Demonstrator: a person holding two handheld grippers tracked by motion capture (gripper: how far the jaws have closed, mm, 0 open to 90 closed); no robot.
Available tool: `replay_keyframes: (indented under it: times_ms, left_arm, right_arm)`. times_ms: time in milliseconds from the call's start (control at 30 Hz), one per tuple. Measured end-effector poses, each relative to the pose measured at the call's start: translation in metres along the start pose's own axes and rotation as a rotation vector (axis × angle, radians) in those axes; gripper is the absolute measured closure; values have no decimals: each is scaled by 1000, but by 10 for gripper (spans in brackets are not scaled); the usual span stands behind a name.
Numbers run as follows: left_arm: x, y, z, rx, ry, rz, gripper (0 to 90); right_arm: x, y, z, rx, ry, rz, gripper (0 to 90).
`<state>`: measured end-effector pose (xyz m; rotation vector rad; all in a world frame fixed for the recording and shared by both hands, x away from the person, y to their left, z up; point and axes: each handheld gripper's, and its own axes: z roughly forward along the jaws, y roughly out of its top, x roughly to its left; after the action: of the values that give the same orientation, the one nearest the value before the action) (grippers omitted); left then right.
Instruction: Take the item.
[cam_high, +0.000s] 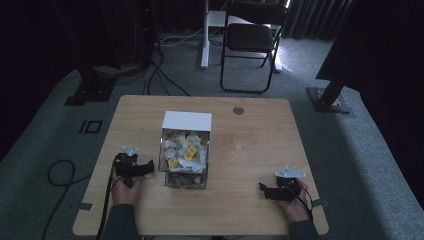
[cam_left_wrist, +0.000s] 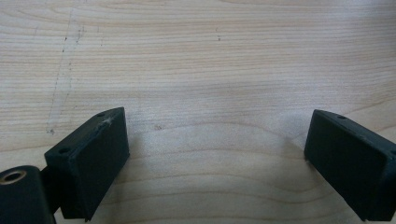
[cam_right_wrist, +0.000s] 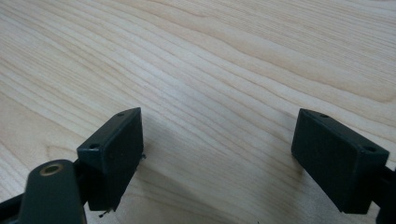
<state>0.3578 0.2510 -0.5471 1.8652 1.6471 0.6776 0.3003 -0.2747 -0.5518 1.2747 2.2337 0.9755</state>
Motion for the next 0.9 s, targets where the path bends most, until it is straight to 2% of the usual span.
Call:
replay_keyframes:
  times_ms: [567, 767, 800, 900]
  left_arm:
    - [0, 0, 0, 0, -1, 0, 71]
    - [0, -2, -2, -5, -22, 20, 80]
    - [0, -3, -3, -3, -34, 36, 80]
    - [0, -4, -3, -5, -35, 38, 80]
  right_arm:
    - [0, 0, 0, 0, 1, -2, 166]
    - [0, 0, 0, 2, 4, -5, 170]
    - [0, 2, -1, 13, 0, 2, 201]
    - [1, 2, -1, 13, 4, 2, 210]
